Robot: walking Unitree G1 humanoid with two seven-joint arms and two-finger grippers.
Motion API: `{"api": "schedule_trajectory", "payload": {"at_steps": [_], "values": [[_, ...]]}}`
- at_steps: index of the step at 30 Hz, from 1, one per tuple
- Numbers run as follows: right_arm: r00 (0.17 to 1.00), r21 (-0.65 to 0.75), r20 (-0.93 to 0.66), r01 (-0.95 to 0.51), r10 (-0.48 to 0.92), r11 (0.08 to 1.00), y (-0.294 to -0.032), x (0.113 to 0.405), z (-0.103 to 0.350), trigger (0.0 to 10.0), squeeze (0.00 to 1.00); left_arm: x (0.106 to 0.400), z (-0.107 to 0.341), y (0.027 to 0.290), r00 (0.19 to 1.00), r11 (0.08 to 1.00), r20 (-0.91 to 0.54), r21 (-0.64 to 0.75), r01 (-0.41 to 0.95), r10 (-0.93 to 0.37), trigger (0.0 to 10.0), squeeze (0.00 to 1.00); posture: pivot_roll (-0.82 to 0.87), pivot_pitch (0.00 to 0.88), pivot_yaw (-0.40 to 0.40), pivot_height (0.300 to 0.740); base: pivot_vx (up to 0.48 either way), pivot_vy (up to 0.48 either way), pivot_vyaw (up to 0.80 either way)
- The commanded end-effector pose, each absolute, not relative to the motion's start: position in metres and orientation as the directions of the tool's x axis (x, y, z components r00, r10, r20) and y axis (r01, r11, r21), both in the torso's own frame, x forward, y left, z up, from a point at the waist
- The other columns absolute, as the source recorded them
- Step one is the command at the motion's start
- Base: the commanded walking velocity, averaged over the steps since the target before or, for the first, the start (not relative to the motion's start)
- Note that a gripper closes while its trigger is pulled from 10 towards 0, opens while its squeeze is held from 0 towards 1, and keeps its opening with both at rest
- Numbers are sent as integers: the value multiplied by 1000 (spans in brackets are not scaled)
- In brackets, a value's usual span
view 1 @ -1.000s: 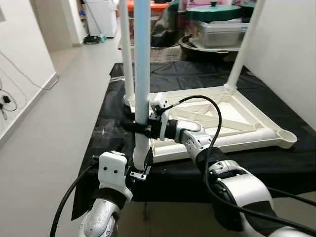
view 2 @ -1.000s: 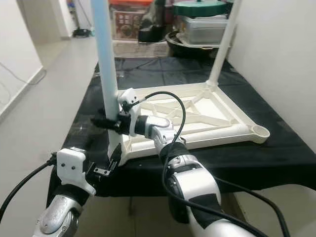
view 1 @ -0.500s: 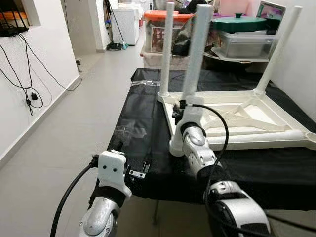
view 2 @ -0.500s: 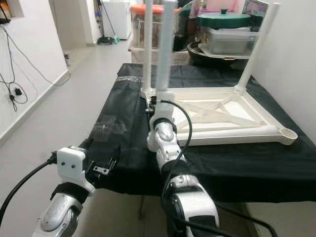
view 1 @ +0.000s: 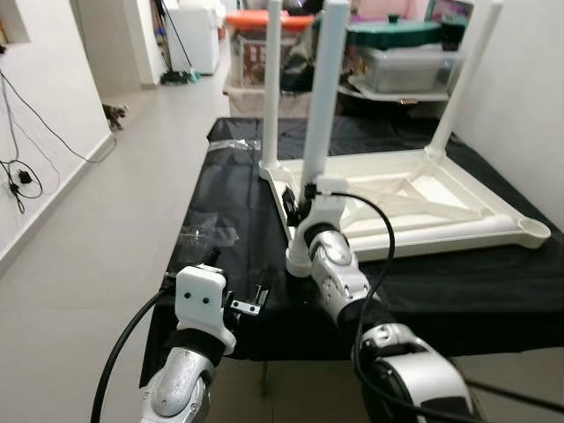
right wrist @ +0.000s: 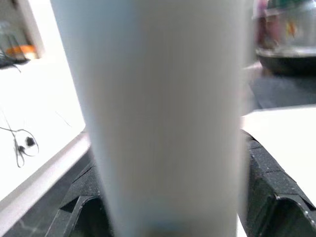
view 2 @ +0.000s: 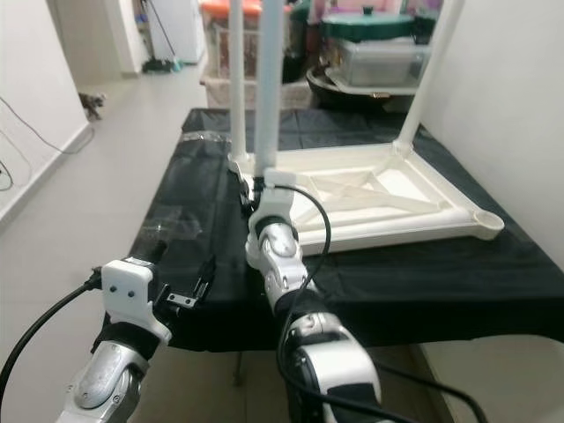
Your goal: Building children table
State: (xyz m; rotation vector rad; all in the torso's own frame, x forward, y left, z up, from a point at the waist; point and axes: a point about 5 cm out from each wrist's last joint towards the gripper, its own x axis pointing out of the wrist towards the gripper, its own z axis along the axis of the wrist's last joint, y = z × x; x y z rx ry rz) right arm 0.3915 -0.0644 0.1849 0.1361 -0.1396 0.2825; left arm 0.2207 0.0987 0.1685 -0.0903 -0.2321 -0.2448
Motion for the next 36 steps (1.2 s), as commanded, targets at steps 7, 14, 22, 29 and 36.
{"api": "schedule_trajectory", "payload": {"at_steps": [7, 14, 22, 29, 36], "values": [[719, 172, 117, -694, 685, 699, -61, 393, 195, 10000, 0, 222, 165, 97, 943, 964, 231, -61, 259, -239, 10000, 0, 5, 0, -33, 740, 0, 0, 0], [341, 165, 62, -931, 938, 327, -51, 378, 197, 10000, 0, 223, 166, 98, 943, 965, 232, -54, 256, -237, 10000, 0, 5, 0, -33, 740, 0, 0, 0], [49, 184, 54, -982, 997, 38, -35, 363, 196, 10000, 0, 222, 166, 99, 945, 967, 234, -52, 248, -229, 10000, 0, 39, 0, -54, 740, 0, 0, 0], [146, 150, 24, -979, 989, 141, -30, 366, 192, 0, 0, 222, 166, 99, 945, 967, 233, -54, 247, -229, 10000, 0, 36, 0, -51, 740, 0, 0, 0], [799, 110, -26, -595, 601, 796, -60, 398, 185, 0, 0, 221, 165, 98, 946, 967, 229, -59, 249, -229, 10000, 0, 29, 0, -45, 740, 0, 0, 0]]}}
